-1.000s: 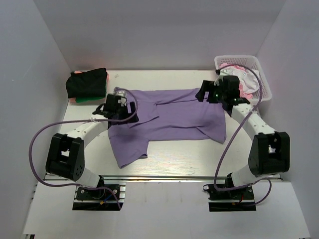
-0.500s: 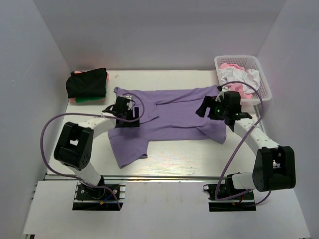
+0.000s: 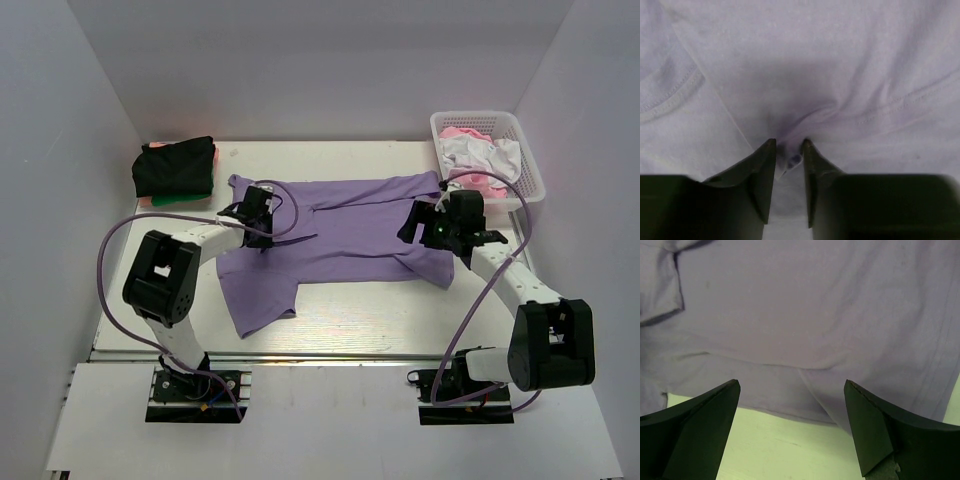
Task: Fold and stack the t-shirts
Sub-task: Flatten out the tshirt
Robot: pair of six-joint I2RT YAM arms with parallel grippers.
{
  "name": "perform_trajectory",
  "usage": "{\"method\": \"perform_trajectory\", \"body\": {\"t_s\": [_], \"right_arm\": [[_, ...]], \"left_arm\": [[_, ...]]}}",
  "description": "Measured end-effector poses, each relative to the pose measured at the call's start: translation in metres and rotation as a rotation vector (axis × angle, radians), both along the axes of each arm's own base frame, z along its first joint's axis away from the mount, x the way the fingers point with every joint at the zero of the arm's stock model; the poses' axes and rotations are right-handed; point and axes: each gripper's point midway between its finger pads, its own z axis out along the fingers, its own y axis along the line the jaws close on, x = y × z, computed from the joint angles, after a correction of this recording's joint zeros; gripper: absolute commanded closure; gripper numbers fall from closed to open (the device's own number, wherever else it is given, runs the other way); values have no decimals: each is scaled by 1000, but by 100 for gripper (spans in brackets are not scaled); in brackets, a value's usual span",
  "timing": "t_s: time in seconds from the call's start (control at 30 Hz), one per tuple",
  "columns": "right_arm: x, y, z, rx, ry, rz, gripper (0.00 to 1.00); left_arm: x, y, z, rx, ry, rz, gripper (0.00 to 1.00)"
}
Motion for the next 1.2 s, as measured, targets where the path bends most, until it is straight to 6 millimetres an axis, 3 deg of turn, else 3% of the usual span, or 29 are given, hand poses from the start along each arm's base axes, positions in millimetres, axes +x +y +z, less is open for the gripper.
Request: {"method": "perform_trajectory", "body": {"t_s": [0.03,0.07,0.3,0.43,0.5,0.57,0.7,0.77,0.8,0.83,0.87,0.9,0.97,1.07,1.13,1.2], "right_arm": [[-3,-1,-4,-6,16,-2,10],[-7,-2,-8,-11,31,-2,10],[-13,-7,-17,-37,61,-7,10],[-16,-9,-21,-47,71,-11,10],[-19,-11,-25,-55,88,-15,10],[-21,-13,-28,-66,100,-24,10],[-22,-19,-32,-83,115,-41,10],[-22,-22,-37,-96,133,-52,10],[-21,-24,-40,-103,141,-56,10],[-21,-25,-43,-112,148,-61,10],[-21,-27,-45,-118,153,-66,10],[-21,-28,-46,-124,158,-67,10],[-20,-29,-49,-135,163,-65,10],[-20,-30,-49,-142,161,-61,10],[-19,-31,-49,-144,160,-60,10],[-19,-30,-48,-142,158,-59,10]], "left_arm": [[2,0,0,5,-3,1,90],[4,1,1,10,-6,5,100],[20,1,13,25,-57,16,100],[47,-7,40,5,-150,1,100],[78,-14,66,-13,-229,-2,100],[123,-23,95,-13,-329,2,100],[234,-40,150,-15,-548,31,100],[289,-41,162,-19,-643,64,100],[309,-37,165,-31,-691,85,83],[323,-29,160,-33,-719,102,55],[331,-18,150,-31,-727,121,16],[335,-6,137,-29,-725,140,0],[335,17,105,-25,-697,181,0],[336,48,74,-11,-657,224,0],[339,54,77,-16,-662,231,0],[341,48,92,-42,-688,210,0]]}}
